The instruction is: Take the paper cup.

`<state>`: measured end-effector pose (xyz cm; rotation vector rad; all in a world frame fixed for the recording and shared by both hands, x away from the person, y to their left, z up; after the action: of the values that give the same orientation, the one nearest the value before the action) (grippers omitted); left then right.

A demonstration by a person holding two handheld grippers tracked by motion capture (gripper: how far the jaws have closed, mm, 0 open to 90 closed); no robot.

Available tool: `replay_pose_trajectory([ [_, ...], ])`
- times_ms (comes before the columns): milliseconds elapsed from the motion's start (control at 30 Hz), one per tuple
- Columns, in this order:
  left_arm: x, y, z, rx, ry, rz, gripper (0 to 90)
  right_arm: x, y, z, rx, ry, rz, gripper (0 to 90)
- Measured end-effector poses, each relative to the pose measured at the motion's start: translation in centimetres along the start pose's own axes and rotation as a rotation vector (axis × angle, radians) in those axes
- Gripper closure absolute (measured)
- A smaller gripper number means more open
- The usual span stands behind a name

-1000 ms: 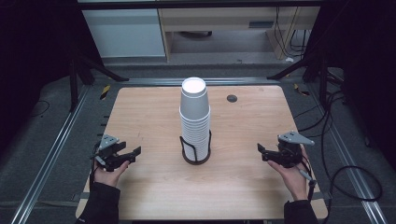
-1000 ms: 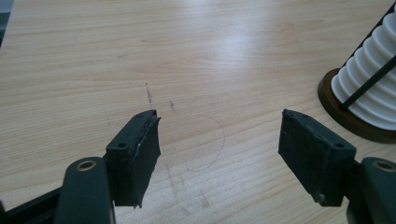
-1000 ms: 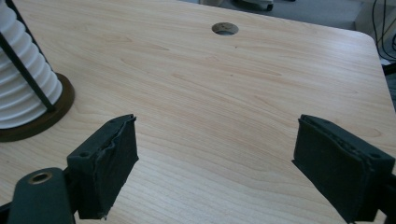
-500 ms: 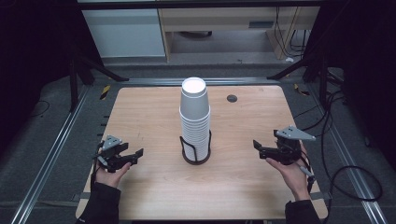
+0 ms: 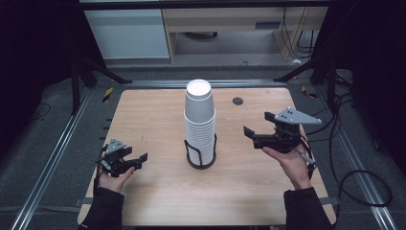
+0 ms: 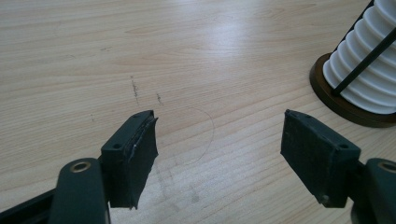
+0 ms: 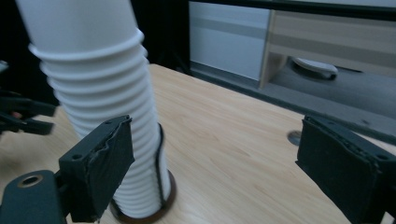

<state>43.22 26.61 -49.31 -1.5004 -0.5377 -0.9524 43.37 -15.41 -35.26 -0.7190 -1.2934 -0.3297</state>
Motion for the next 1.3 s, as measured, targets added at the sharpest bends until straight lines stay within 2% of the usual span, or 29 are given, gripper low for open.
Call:
replay_pose_trajectory([
  [33,0.0,0.0,0.0,-0.001,0.001,-0.003,26.0,1.3,0.6,0.9,0.026,-0.018,-0.007,10.3],
  [100,0.0,0.0,0.0,-0.001,-0.001,-0.003,25.7,1.7,0.7,1.2,0.035,-0.023,-0.01,10.2],
  [133,0.0,0.0,0.0,-0.001,0.0,-0.002,25.6,2.8,1.2,2.1,0.067,-0.033,-0.023,9.9],
  [167,0.0,0.0,0.0,-0.001,0.0,-0.002,25.5,2.8,1.2,2.1,0.067,-0.033,-0.023,9.9],
  [200,0.0,0.0,0.0,-0.001,0.002,0.002,25.3,3.8,1.7,2.9,0.096,-0.042,-0.041,9.7],
  [267,0.0,0.0,-0.1,0.001,0.005,0.001,25.2,4.6,2.2,3.5,0.11,-0.054,-0.043,9.6],
  [467,0.0,0.1,-0.2,-0.002,0.006,-0.002,24.9,6.2,3.7,5.2,0.155,-0.082,-0.048,8.6],
  [667,0.0,0.1,-0.2,-0.002,0.008,-0.002,24.8,7.4,5.6,6.5,0.195,-0.075,-0.071,8.0],
  [767,0.0,0.1,-0.2,-0.001,0.008,-0.004,24.8,7.7,6.7,6.9,0.221,-0.063,-0.074,7.9],
  [1167,0.1,0.0,-0.1,0.003,0.006,-0.01,24.9,7.5,10.0,7.0,0.225,-0.059,-0.038,7.5],
  [1300,0.1,0.1,-0.1,0.003,0.007,-0.01,24.9,7.3,10.6,6.9,0.219,-0.055,-0.032,7.3],
])
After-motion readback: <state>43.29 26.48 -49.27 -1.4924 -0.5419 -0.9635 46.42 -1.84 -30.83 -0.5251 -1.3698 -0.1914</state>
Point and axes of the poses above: each handheld gripper's, and its own axes: y roughly forward along the jaws, x roughly out of its top, z roughly to its left, the point moved 7 cm from there along y, roughly forward along the jaws, and after that the axes turned 13 degrees about x, right-handed, at the moved point
